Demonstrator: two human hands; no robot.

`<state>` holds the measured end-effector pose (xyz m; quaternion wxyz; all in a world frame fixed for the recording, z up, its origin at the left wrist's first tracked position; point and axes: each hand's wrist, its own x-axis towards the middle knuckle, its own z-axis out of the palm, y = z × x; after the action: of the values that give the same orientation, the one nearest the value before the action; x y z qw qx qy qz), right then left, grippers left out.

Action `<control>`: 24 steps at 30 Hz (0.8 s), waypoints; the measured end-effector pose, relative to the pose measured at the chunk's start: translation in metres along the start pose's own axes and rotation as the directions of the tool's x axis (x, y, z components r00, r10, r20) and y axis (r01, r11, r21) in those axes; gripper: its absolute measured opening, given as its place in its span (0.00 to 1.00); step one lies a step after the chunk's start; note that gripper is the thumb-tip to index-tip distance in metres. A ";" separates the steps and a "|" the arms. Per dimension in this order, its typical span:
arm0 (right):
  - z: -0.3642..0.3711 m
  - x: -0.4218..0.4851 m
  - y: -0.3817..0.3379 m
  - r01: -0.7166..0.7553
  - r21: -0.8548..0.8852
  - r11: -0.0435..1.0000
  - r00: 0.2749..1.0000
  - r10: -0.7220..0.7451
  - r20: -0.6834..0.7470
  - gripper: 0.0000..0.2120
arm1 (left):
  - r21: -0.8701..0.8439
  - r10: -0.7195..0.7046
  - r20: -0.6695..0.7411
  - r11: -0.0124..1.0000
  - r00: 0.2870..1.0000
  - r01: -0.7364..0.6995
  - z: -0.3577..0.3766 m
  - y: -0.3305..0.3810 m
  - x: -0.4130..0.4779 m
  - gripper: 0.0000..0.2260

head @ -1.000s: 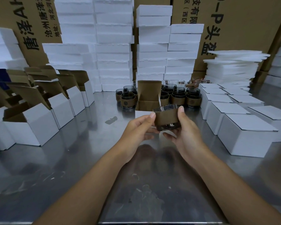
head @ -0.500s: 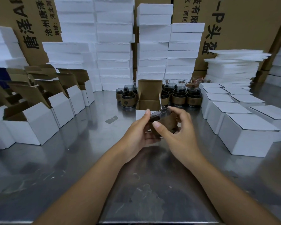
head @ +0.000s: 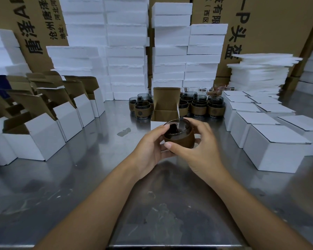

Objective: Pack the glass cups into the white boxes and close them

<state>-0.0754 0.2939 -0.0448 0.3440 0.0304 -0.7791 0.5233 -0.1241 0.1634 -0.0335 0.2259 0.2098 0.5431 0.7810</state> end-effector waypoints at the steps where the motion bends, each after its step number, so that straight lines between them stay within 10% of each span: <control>1: -0.001 0.000 0.000 0.013 -0.007 1.000 1.000 -0.013 0.011 0.33 | -0.009 0.000 0.001 1.000 1.000 0.000 -0.001 0.000 0.000 0.18; 24: -0.001 -0.002 0.000 0.055 0.008 0.998 0.995 -0.055 0.089 0.34 | 0.008 0.129 -0.027 0.992 0.991 -0.129 -0.007 0.005 0.001 0.14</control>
<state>-0.0734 0.2934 -0.0455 0.3230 0.0761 -0.7911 0.5139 -0.1296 0.1578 -0.0312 0.1668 0.2347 0.5339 0.7950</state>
